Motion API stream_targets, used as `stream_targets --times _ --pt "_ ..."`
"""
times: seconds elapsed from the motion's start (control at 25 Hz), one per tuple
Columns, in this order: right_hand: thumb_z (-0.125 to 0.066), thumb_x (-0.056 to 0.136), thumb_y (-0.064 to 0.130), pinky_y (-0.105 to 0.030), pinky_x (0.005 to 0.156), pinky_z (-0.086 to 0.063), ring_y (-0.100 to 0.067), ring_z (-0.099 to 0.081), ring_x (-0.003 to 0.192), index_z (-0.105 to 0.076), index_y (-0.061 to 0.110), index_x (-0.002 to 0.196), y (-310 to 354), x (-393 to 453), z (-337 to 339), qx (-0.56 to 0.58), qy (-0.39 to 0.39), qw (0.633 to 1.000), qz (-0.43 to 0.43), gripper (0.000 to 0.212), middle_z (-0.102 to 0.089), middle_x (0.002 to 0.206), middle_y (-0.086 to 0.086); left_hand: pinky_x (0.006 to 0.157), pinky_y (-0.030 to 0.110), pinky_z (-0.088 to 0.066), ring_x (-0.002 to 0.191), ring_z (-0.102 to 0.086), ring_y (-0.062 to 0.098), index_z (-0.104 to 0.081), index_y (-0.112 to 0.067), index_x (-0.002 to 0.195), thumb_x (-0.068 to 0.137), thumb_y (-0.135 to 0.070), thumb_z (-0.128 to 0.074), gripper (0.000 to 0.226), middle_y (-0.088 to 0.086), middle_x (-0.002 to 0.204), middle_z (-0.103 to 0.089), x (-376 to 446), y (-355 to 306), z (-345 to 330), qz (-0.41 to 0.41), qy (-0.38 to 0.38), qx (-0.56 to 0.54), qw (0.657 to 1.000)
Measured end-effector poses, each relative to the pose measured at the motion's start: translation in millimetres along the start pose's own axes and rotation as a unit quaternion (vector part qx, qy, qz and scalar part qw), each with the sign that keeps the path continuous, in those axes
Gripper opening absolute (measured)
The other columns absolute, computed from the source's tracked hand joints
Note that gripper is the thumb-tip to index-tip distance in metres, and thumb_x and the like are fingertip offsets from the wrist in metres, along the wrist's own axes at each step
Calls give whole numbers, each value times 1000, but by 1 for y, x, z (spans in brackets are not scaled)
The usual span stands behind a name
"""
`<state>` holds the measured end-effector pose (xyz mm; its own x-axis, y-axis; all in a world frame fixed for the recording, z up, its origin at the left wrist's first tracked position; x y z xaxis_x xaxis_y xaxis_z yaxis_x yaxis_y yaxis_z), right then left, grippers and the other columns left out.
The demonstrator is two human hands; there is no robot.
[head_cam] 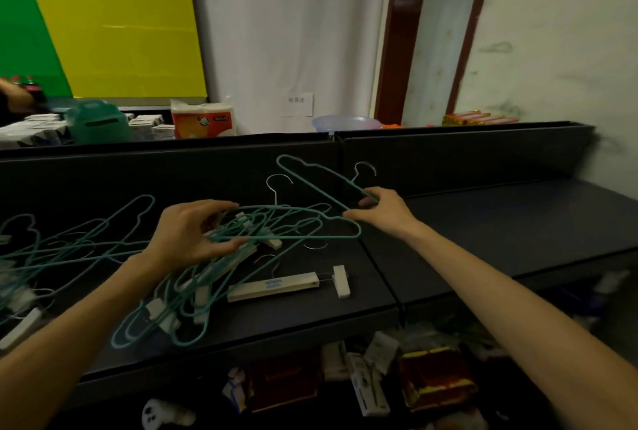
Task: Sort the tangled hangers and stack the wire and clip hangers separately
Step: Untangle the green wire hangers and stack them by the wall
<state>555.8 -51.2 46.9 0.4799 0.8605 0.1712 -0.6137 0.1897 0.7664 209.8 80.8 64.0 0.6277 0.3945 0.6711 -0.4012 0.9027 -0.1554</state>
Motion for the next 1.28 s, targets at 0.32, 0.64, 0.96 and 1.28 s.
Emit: stream_targets --times 0.32,0.64,0.96,1.28 --pt "-86 73 46 -40 90 -57 -15 -60 109 -42 18 149 -52 -38 81 -74 -132 988 -27 92 -59 126 4 51 26 -48 59 -53 1 -68 -22 122 73 -86 -50 82 -16 70 -53 53 -50 -70 30 28 -13 999" --pt "-87 72 44 -33 90 -52 -12 -58 110 -45 20 144 -179 -73 208 -79 -150 982 -82 87 -60 123 6 69 27 -53 89 -69 13 -60 -26 132 68 -85 -63 87 -5 105 -73 130 -174 -194 14 104 -31 994" --pt "-90 69 42 -36 94 -53 -12 -58 113 -50 22 143 -357 -99 392 -88 -151 977 -120 86 -61 125 7 76 23 -52 88 -60 1 -60 -31 128 69 -75 -71 74 -13 102 -64 214 -363 -370 80 225 -146 960" --pt "-90 69 38 -35 94 -52 -12 -57 116 -50 26 141 -473 -81 515 -92 -136 976 -142 83 -61 124 8 78 30 -49 98 -53 11 -63 -33 123 71 -90 -49 78 -7 110 -54 299 -490 -497 56 235 -13 970"
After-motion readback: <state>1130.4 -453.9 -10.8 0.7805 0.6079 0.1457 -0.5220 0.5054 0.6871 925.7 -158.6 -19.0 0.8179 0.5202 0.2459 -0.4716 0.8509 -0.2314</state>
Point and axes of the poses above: each hand's wrist, its own x-axis towards the middle knuckle, its own z-axis out of the back of the hand, y = z × x, the point moved 4 cm from there along x, towards the middle knuckle
